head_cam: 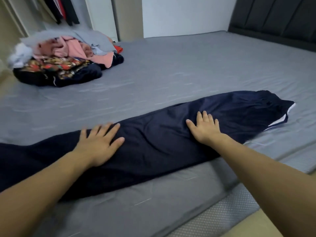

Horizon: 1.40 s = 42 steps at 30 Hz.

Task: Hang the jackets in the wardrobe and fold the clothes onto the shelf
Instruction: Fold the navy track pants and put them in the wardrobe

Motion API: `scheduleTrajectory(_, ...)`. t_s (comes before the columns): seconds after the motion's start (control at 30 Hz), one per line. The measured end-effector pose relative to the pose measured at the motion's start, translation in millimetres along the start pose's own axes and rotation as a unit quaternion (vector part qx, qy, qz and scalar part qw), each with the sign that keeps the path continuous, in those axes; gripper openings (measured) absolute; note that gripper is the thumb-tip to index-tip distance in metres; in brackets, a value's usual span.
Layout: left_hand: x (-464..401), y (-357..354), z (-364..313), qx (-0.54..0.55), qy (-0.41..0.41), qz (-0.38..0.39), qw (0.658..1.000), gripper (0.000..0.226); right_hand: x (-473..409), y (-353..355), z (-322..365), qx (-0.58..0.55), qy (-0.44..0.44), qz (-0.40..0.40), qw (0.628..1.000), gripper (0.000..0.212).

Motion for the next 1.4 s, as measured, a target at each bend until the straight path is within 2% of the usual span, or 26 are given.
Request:
scheduleTrajectory(0.1,21,-10,96,0.016,0.113,-0.007,0.993,0.067,17,-14,73,-0.004,0.020,-0.005,1.000,0.083)
scheduleTrajectory(0.17,41,-13,137,0.024,0.144,-0.040,0.988,0.063,30,-24,121,-0.005,0.028,-0.003,1.000,0.084)
scheduleTrajectory(0.27,59,-7,176,0.007,0.140,-0.086,0.986,0.054,56,-40,197,-0.004,0.052,-0.002,0.999,0.083)
scheduleTrajectory(0.33,58,-3,198,-0.015,0.115,-0.064,0.991,0.050,82,-50,245,-0.009,0.064,-0.009,0.998,0.083)
scheduleTrajectory(0.4,55,0,220,0.020,0.076,-0.020,0.997,0.045,115,-61,290,-0.007,0.095,-0.010,0.995,0.080)
scheduleTrajectory(0.47,53,3,242,0.081,0.042,0.026,0.996,0.036,152,-73,335,-0.011,0.160,0.005,0.987,0.077)
scheduleTrajectory(0.53,54,8,260,0.133,0.030,0.046,0.990,0.036,192,-77,372,-0.039,0.235,-0.013,0.971,0.073)
scheduleTrajectory(0.6,54,12,269,0.181,0.029,0.056,0.981,0.042,234,-67,393,-0.086,0.322,-0.069,0.940,0.068)
scheduleTrajectory(0.67,54,13,276,0.251,0.043,0.064,0.965,0.048,268,-63,405,-0.061,0.423,-0.099,0.898,0.062)
scheduleTrajectory(0.73,53,15,276,0.341,0.075,0.065,0.935,0.056,278,-65,404,0.013,0.469,-0.084,0.879,0.064)
scheduleTrajectory(0.8,51,18,273,0.434,0.105,0.065,0.893,0.047,273,-62,401,0.067,0.469,-0.085,0.877,0.057)
scheduleTrajectory(0.9,49,29,258,0.583,0.150,0.107,0.791,0.023,266,-54,393,0.093,0.498,-0.113,0.855,0.027)
scheduleTrajectory(0.97,44,46,242,0.652,0.139,0.116,0.736,0.010,252,-39,374,-0.016,0.447,-0.104,0.889,0.016)
scheduleTrajectory(1.03,34,70,220,0.699,0.114,0.098,0.699,0.014,228,-14,341,-0.186,0.341,-0.095,0.917,0.007)
scheduleTrajectory(1.1,24,98,188,0.738,0.092,0.085,0.663,0.017,202,11,301,-0.344,0.240,-0.091,0.903,0.008)
scheduleTrajectory(1.17,9,125,140,0.766,0.056,0.085,0.635,0.024,173,34,256,-0.449,0.153,-0.085,0.876,0.010)
scheduleTrajectory(1.2,-2,138,111,0.762,0.036,0.086,0.641,0.027,159,44,231,-0.482,0.117,-0.078,0.865,0.014)
scheduleTrajectory(1.23,-14,151,81,0.745,0.021,0.086,0.661,0.028,145,52,207,-0.510,0.087,-0.069,0.853,0.020)
scheduleTrajectory(1.27,-28,162,48,0.715,0.010,0.085,0.693,0.027,131,59,181,-0.539,0.059,-0.060,0.838,0.025)
scheduleTrajectory(1.33,-56,183,-21,0.622,-0.008,0.063,0.781,0.012,106,68,130,-0.597,0.006,-0.044,0.801,0.025)
scheduleTrajectory(1.4,-86,203,-89,0.515,-0.031,0.006,0.857,0.005,85,73,81,-0.649,-0.045,-0.032,0.759,0.019)
Point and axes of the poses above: each hand's wrist, its own x-axis away from the middle knuckle, its own y-axis out of the back of the hand, z = x × y, the point moved 6 cm from there along -x, towards the middle knuckle
